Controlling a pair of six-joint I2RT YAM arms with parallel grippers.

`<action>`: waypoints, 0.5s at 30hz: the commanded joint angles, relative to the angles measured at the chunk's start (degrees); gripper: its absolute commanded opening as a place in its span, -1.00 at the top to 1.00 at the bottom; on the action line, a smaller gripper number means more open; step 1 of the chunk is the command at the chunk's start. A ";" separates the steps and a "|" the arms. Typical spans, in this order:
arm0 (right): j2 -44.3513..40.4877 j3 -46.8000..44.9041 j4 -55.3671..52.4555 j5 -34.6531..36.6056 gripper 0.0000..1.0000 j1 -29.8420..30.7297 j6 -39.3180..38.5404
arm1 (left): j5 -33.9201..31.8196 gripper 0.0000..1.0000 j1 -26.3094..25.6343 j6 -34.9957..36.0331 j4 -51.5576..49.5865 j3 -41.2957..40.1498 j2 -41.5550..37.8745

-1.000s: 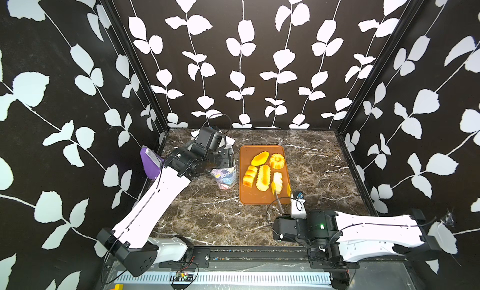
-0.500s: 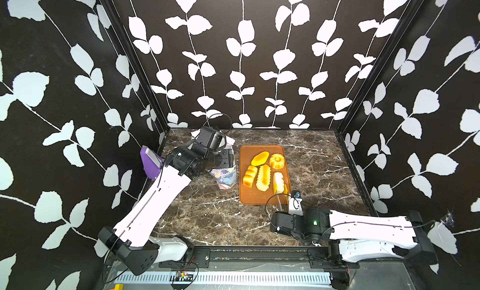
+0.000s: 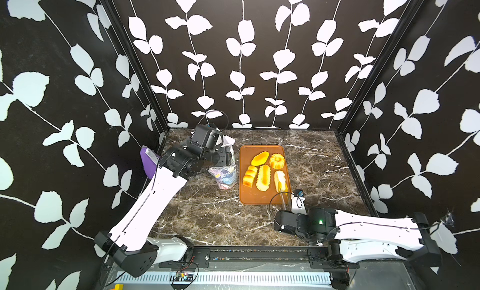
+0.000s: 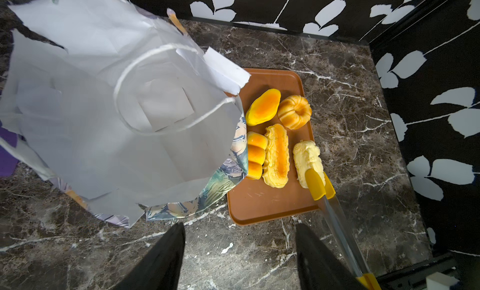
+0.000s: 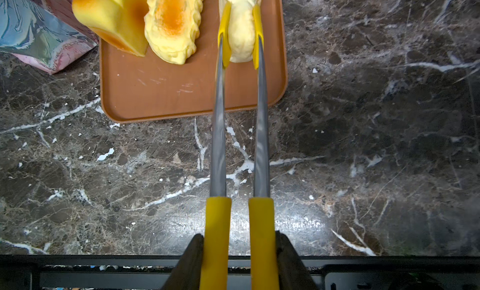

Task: Pack bread into a paper bag
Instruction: Pick up the fake bread from the plate.

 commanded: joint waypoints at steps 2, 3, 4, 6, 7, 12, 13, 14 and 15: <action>0.60 8.50 -5.08 7.87 1.00 -0.43 -3.40 | -1.04 -0.40 0.23 0.60 0.36 1.27 -4.05; 1.11 9.90 -5.83 8.61 1.00 -0.38 -3.98 | -1.05 -0.41 0.23 0.51 0.60 1.23 -4.43; 1.71 11.58 -6.63 9.30 1.00 -0.43 -4.93 | -1.07 -0.41 0.23 0.51 0.77 1.31 -4.74; 3.07 14.98 -7.96 10.57 1.00 -0.48 -6.86 | -1.31 -0.41 0.25 0.56 0.46 1.60 -4.95; 3.86 16.78 -8.09 11.11 1.00 -0.56 -8.14 | -1.50 -0.41 0.23 0.66 0.13 1.71 -4.96; 8.33 26.35 -9.28 11.57 1.00 -0.84 -14.11 | -4.84 -0.41 0.18 -0.13 -1.05 0.31 -6.00; 9.30 28.03 -9.35 11.15 1.00 -0.88 -15.19 | -6.03 -0.42 0.22 -0.44 -1.23 -0.08 -6.22; 10.05 29.55 -9.32 10.97 1.00 -0.82 -16.19 | -7.42 -0.42 0.33 -0.73 -1.57 -0.23 -6.50; 10.98 31.03 -9.17 10.14 1.00 -0.76 -17.26 | -9.05 -0.42 0.31 -1.20 -2.16 -0.43 -6.57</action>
